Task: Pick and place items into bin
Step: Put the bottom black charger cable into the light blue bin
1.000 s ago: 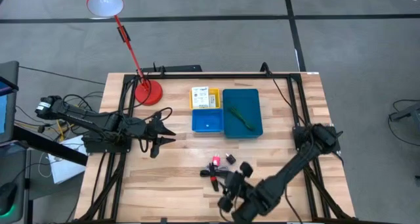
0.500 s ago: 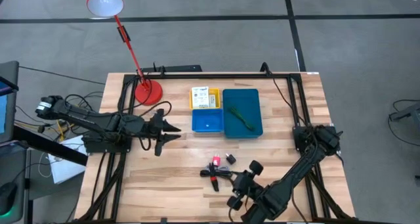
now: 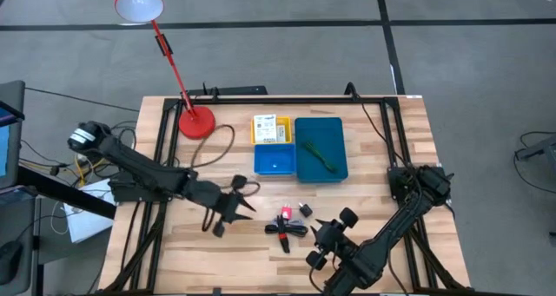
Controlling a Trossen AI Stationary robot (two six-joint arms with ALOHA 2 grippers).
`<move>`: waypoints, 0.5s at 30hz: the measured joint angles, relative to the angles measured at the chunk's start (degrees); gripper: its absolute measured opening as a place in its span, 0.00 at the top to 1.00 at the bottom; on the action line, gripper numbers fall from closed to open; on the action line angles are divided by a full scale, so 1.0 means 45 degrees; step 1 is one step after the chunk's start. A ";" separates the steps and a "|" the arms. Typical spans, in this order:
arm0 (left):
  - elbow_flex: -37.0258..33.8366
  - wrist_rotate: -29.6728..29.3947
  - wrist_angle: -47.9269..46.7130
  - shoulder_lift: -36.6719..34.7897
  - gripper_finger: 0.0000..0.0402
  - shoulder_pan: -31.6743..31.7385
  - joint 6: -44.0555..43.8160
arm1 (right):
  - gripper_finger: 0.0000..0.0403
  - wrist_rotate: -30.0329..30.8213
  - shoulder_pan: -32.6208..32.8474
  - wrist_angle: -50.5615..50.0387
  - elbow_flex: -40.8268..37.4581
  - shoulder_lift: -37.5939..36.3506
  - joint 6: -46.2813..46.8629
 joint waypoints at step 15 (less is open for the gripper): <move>0.4047 -0.0064 -0.5012 0.3647 0.74 -0.0712 0.3872 | 0.73 -0.1100 0.0740 -0.0740 0.0000 0.0000 0.1022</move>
